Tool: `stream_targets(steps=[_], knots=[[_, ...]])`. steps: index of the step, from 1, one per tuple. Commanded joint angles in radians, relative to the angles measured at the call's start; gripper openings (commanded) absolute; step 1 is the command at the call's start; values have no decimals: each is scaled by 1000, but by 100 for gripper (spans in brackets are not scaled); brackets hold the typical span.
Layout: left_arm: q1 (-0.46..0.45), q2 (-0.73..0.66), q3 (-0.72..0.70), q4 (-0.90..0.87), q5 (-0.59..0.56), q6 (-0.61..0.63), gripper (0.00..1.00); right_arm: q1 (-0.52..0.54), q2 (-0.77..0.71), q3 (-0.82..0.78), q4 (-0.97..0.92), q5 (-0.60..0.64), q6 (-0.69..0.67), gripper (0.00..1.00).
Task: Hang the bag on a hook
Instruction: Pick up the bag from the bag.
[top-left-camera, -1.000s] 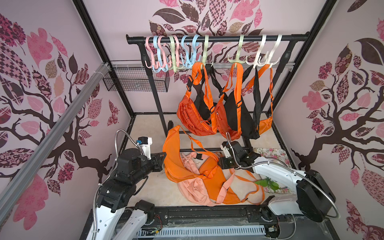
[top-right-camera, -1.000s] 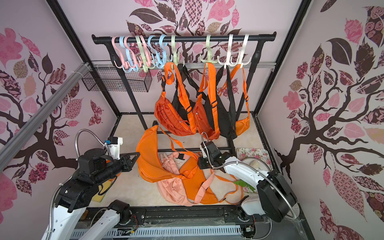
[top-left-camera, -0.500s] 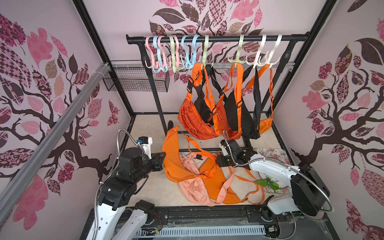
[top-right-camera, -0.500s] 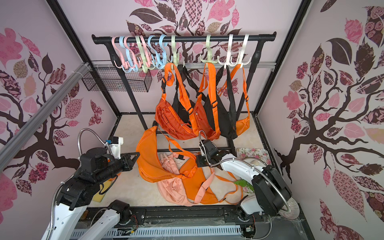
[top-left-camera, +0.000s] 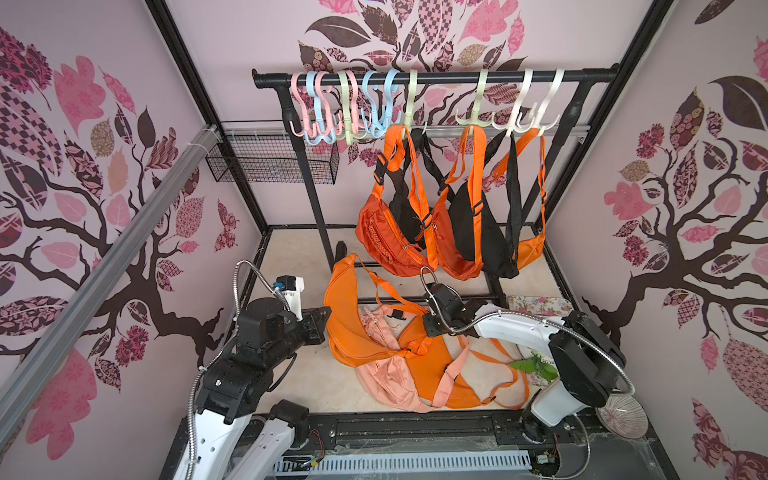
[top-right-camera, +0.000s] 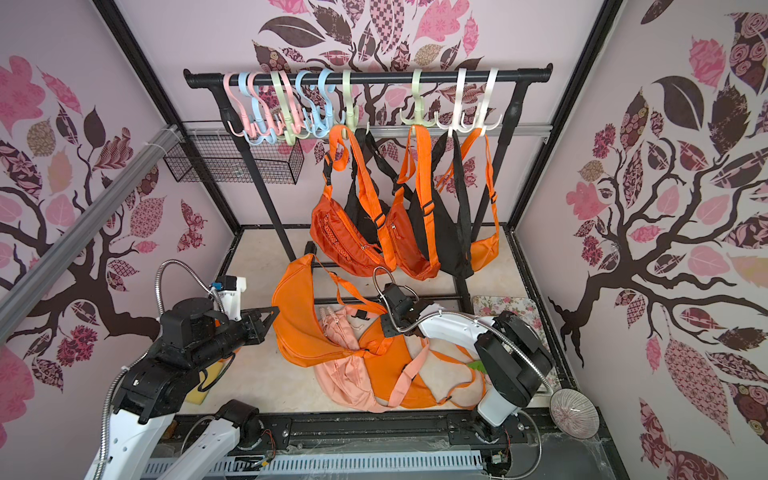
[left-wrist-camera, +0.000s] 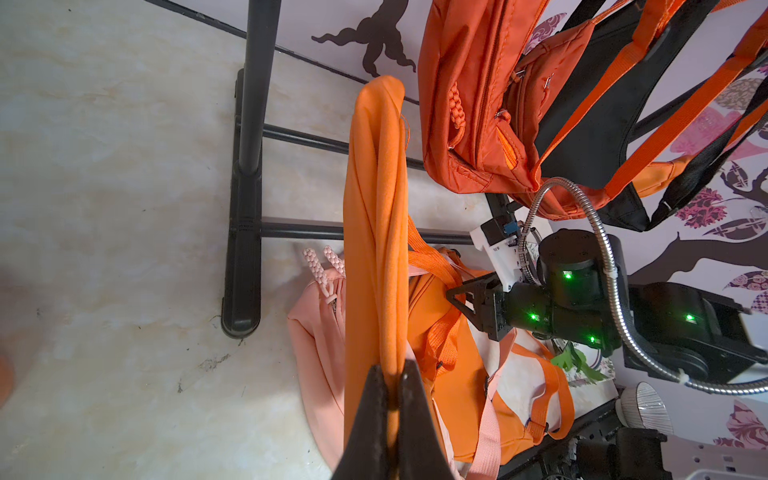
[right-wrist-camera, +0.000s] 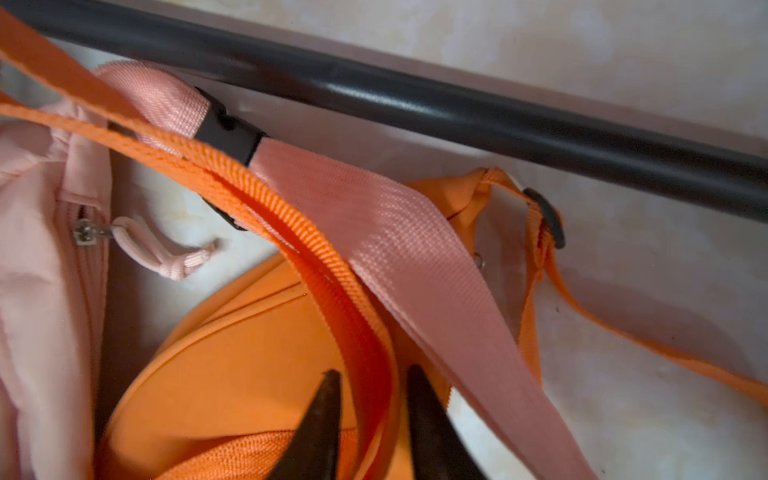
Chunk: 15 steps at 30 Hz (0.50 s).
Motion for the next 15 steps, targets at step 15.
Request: stream_targets(steps=[15], knots=[[4,-300,-108,297,91,36,0,10,-609,-51,87,222,-143,0]])
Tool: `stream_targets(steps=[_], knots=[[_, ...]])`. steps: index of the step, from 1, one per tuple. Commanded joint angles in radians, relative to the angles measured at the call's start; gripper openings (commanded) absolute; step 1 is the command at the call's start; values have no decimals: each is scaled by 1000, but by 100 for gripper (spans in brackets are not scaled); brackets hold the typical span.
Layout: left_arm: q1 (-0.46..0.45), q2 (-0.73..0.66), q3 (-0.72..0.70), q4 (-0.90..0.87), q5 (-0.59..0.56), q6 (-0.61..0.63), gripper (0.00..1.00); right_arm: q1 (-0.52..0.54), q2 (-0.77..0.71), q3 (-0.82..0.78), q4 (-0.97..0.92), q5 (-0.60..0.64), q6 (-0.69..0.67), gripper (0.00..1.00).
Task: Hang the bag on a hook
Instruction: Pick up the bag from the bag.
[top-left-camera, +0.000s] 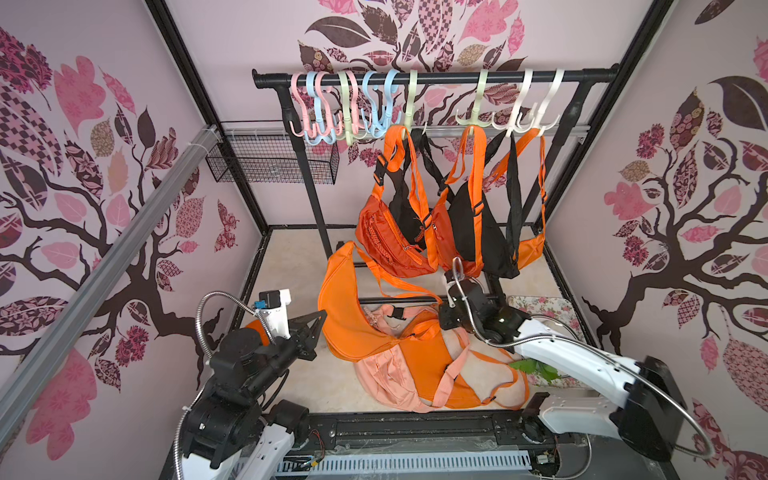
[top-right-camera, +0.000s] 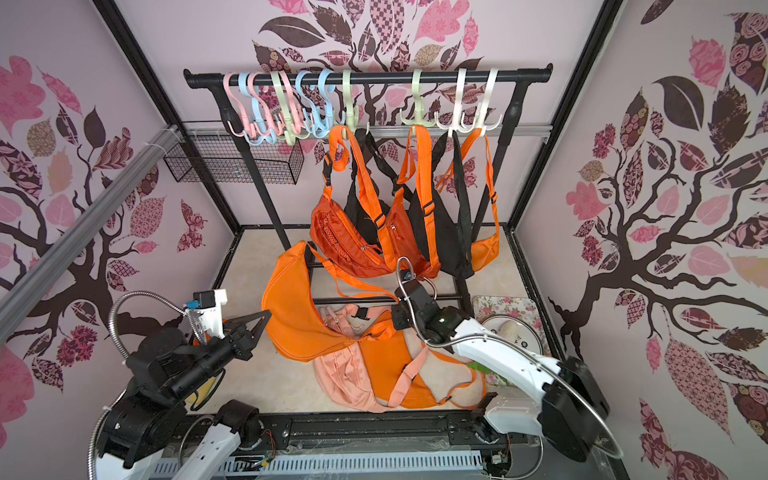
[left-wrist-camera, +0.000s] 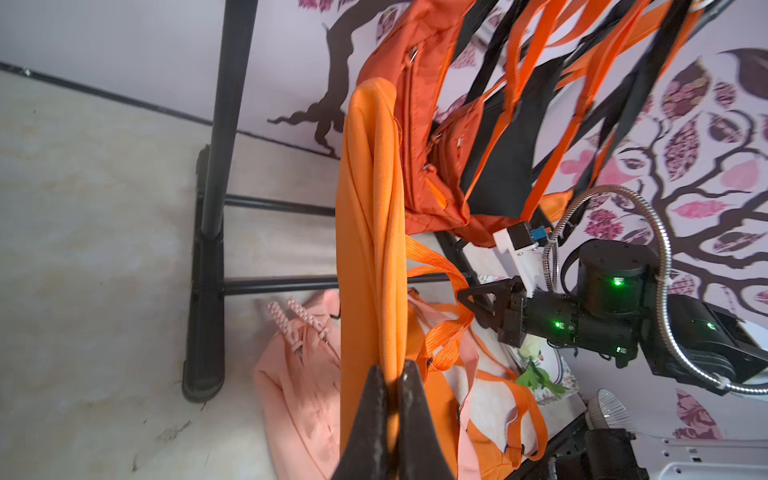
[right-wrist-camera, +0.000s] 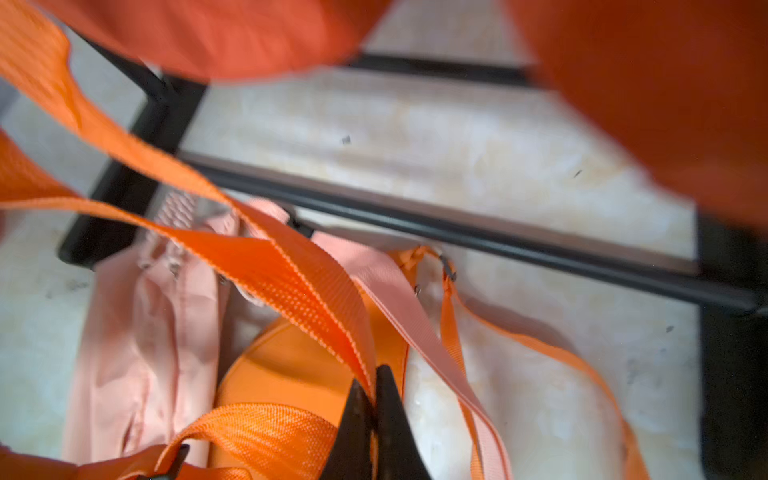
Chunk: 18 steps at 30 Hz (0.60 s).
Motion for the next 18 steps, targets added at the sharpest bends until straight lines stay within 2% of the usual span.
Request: stream_targets(steps=[1,5,10,14,18], knots=[[4,-46,-16,133,29,35,0,6,-141,39,72,107,-100,0],[3,-81,16,153,24,65,0,5,-165,163,108,122,-212,0],[3,-112,66,160,-47,104,0,5,-68,385,177,122,-347,0],[4,-125,94,206,-119,132,0,5,58,615,225,58,-379,0],[4,-127,120,278,-195,166,0,5,215,853,240,-77,-365,0]])
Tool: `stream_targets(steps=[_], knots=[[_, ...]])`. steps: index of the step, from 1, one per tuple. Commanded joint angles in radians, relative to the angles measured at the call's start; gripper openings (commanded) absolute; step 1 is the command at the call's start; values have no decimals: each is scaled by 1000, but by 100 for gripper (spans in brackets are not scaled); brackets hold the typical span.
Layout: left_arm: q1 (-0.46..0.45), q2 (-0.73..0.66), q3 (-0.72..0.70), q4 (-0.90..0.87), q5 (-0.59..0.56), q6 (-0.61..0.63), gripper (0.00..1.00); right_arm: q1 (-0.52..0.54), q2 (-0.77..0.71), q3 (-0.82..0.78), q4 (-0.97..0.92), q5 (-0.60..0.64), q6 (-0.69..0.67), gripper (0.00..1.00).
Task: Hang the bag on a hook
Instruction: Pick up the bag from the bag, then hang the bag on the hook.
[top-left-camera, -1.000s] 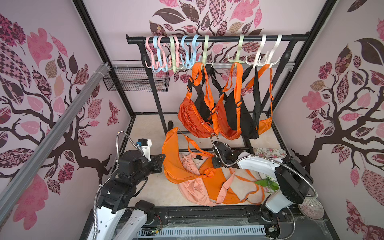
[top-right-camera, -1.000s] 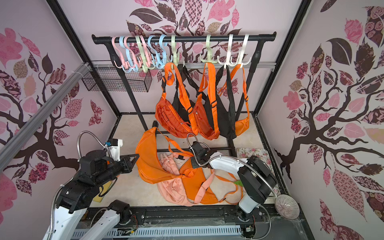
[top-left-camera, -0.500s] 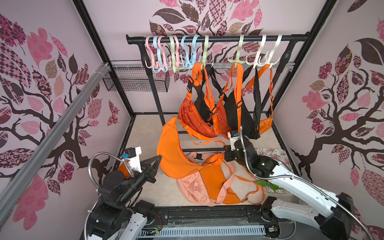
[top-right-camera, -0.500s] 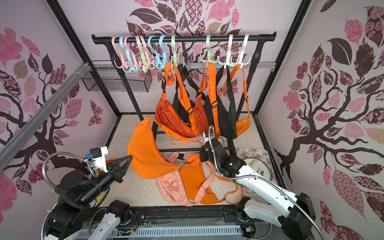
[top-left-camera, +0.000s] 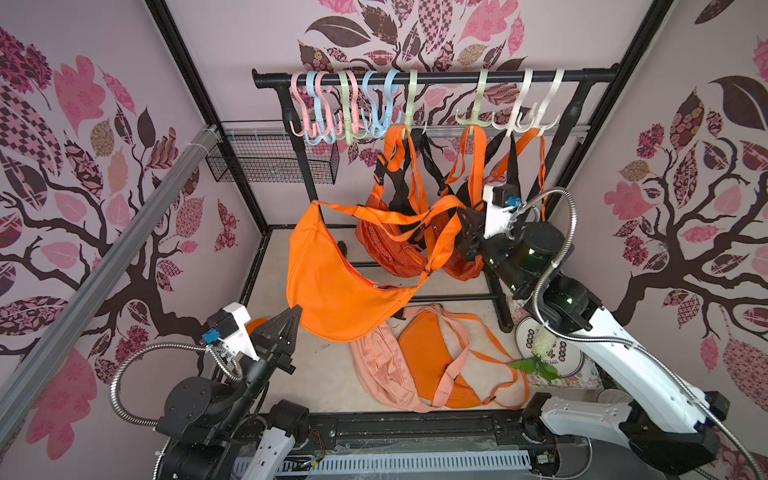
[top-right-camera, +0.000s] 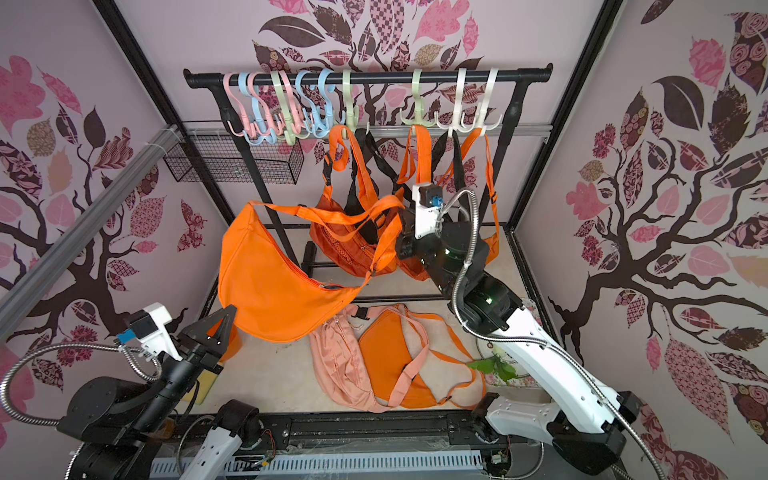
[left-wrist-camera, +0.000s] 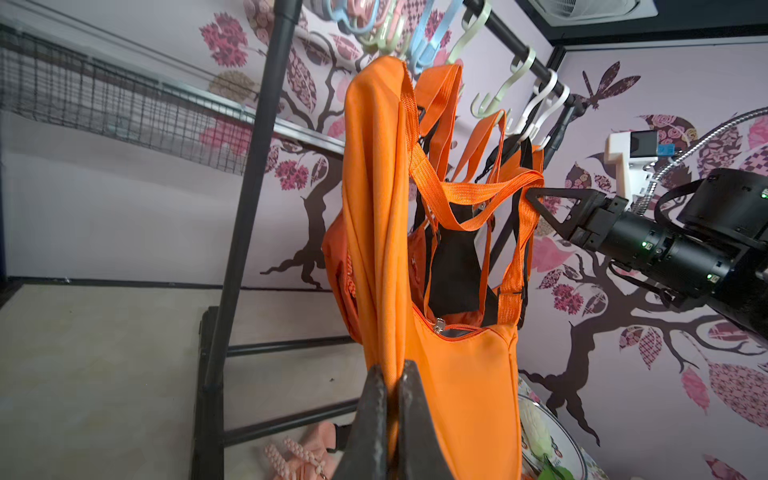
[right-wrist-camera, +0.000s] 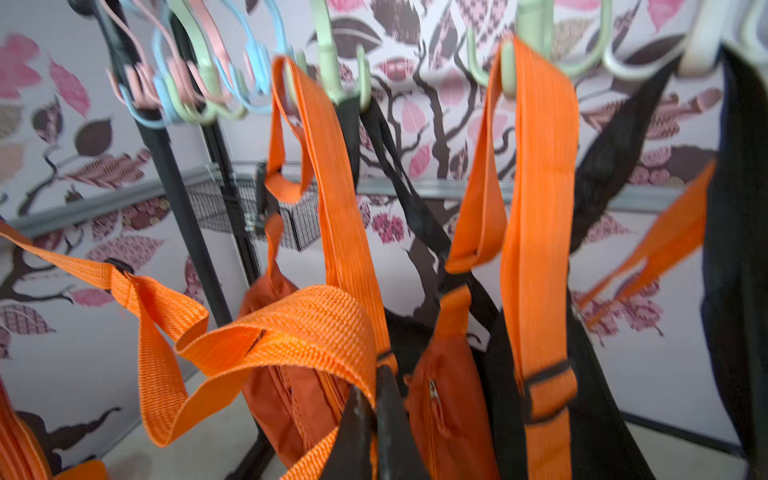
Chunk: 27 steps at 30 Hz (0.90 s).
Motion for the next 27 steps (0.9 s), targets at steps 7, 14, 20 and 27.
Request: stream_targets(steps=[7,14,20,27], knots=[[4,43,90,190,-184,97,0,5,425,665,-108,-320,-16,0],[4,77,77,314,-200,103,0,12,726,1153,-168,-367,-37,0],[4,100,105,332,-226,133,0,55,756,1105,-50,-301,-82,0],[4,183,221,198,-399,153,0,182,845,1163,37,-66,-274,0]])
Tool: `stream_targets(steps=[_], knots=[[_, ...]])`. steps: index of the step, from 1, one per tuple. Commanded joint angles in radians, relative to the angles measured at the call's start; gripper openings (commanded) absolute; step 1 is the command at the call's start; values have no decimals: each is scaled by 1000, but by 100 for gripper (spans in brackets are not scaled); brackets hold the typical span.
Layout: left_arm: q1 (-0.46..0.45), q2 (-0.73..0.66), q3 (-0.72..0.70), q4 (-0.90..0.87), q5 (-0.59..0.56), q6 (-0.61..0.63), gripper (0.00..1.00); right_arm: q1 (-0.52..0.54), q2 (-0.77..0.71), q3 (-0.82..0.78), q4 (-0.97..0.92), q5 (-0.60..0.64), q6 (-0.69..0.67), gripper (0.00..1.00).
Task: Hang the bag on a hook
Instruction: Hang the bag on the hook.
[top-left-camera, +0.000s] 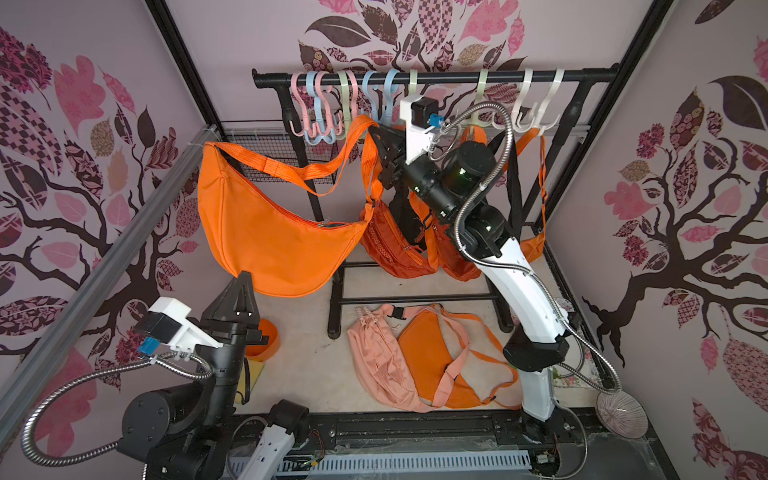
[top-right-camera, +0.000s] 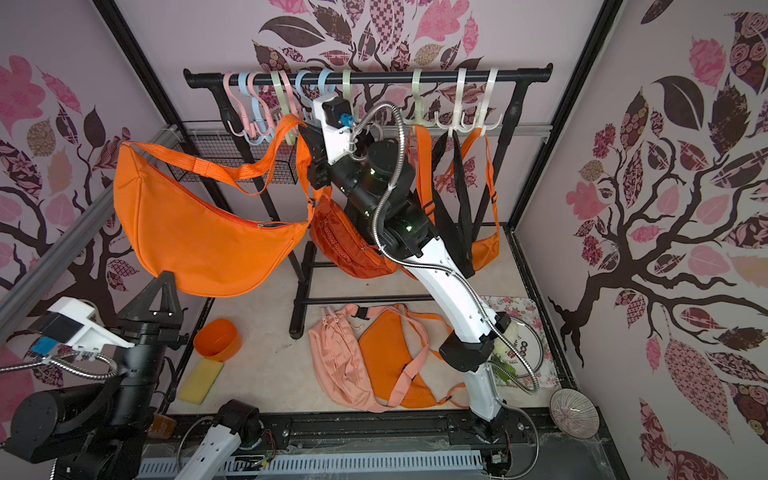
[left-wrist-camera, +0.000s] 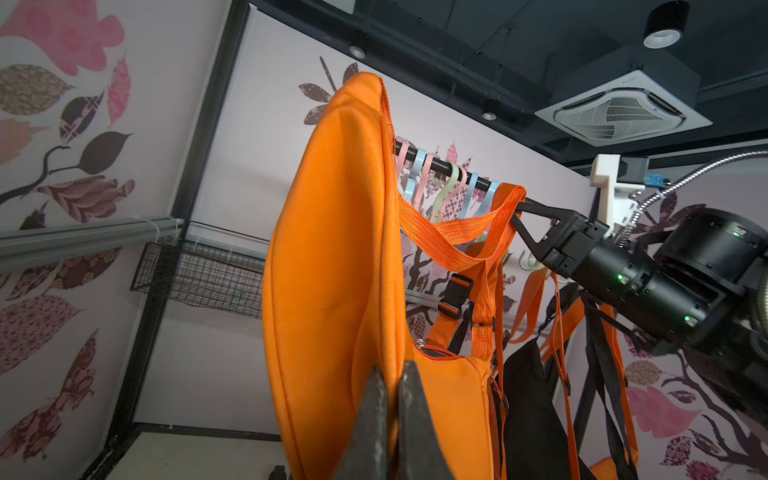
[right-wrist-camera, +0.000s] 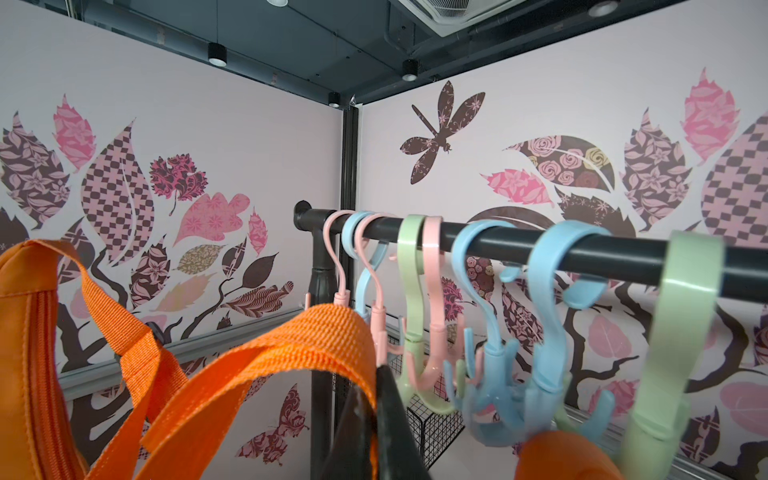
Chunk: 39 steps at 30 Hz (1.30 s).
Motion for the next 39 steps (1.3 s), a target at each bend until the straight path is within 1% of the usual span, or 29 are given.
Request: stream_targets(steps=[1,6,10,17,22,25,31,33,39], knots=[[4,60,97,-83,-102,32,0,34,48,36,102,136,-106,0],[4,199,249,-234,-118,60,0,41,86,50,190,237,-161,0],[4,254,302,-259,-125,82,0,41,93,51,239,271,-191,0],[4,311,350,-278,-114,91,0,39,104,23,299,257,-261,0],[4,347,382,-278,-104,92,0,29,124,20,350,234,-273,0],[4,381,429,-311,-110,96,0,14,137,25,368,210,-275,0],[4,477,537,-418,-125,113,0,-12,200,55,339,198,-258,0],[4,500,545,-436,-136,115,0,-27,230,86,295,209,-237,0],[5,555,536,-467,-174,107,0,-65,241,69,135,253,-219,0]])
